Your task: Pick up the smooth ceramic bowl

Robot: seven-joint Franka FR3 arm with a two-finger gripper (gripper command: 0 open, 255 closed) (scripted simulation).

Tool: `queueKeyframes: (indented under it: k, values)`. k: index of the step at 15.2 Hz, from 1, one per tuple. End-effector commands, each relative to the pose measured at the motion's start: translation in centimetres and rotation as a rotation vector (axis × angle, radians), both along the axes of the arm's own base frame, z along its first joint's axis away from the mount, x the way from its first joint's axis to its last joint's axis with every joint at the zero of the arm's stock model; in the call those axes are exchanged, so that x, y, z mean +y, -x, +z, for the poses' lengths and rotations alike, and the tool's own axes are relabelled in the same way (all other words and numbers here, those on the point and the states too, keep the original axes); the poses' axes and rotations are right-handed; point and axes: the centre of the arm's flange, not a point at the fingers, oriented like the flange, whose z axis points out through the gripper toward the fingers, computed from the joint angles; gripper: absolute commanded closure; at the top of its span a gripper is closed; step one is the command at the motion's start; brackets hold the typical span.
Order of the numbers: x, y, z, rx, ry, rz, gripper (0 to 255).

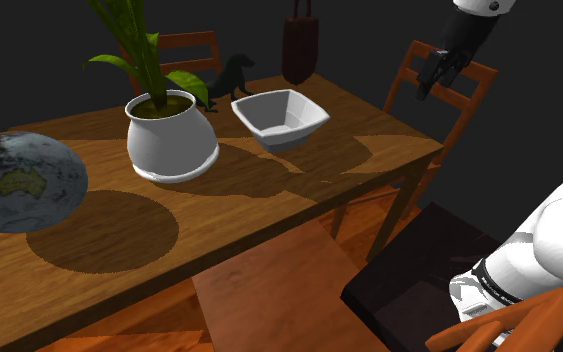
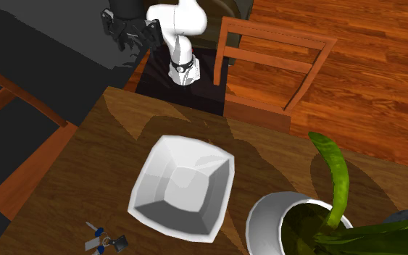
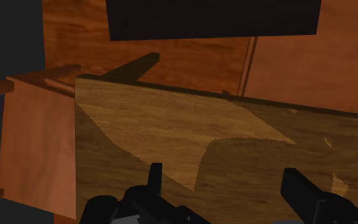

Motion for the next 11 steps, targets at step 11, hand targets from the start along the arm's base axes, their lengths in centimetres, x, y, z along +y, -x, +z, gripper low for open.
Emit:
queueKeyframes:
  k: [11]
  values:
    - [0.8,-13.1,-3.2,0.048,-0.165,-0.025,0]
